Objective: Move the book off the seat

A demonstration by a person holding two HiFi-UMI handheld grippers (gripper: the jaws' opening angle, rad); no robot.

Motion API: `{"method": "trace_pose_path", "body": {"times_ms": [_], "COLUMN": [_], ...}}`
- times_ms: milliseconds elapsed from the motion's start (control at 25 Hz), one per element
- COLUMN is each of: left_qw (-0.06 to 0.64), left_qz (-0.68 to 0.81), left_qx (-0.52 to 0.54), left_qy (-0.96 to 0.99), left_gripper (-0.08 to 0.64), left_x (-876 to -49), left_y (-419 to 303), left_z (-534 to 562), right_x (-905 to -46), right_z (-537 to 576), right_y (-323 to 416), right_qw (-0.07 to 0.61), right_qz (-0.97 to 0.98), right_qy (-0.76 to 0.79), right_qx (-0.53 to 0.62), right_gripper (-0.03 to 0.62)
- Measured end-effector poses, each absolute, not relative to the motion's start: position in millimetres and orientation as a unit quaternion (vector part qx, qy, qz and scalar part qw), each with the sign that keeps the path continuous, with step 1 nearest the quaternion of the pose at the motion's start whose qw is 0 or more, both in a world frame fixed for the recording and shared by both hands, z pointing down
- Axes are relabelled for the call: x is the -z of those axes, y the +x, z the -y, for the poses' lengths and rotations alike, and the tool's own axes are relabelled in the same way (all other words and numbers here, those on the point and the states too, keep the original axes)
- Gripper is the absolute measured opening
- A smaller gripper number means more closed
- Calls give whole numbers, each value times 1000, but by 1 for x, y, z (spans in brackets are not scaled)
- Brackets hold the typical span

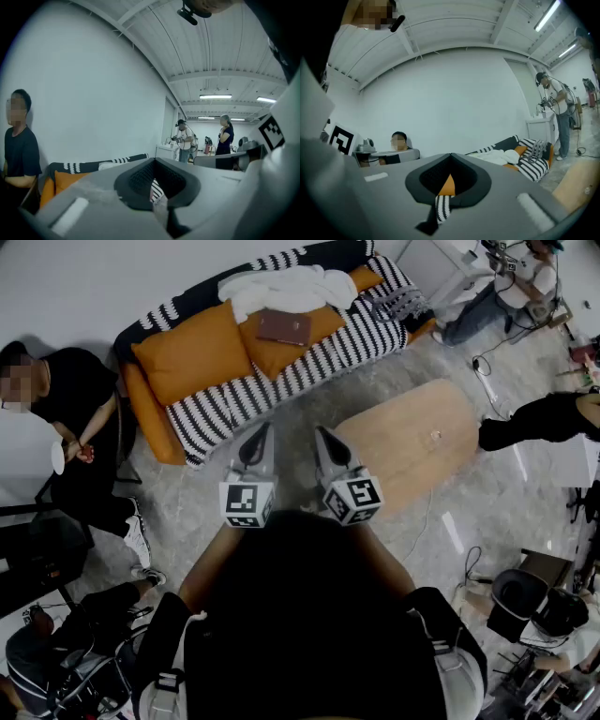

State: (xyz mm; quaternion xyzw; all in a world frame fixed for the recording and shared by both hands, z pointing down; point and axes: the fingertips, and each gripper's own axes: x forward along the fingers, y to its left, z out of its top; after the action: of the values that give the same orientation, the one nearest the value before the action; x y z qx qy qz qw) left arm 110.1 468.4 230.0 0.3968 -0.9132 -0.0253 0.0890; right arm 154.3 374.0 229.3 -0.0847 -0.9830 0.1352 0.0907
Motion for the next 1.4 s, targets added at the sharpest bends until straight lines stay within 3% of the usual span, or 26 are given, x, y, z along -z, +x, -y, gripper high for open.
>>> {"method": "trace_pose_path", "body": {"times_ms": [1400], "left_qw": [86], "left_qz": [901], "left_qx": [40], "left_qy": [424], "left_gripper": [6], "left_x": [-240], "left_y": [70], "left_z": [-527], "right_x": [-239], "right_z": [-419], "right_y": [126], "right_qw": [90], "right_qz": [987], "right_qy": [-29], "right_qx": [-131], "right_gripper": [7]}}
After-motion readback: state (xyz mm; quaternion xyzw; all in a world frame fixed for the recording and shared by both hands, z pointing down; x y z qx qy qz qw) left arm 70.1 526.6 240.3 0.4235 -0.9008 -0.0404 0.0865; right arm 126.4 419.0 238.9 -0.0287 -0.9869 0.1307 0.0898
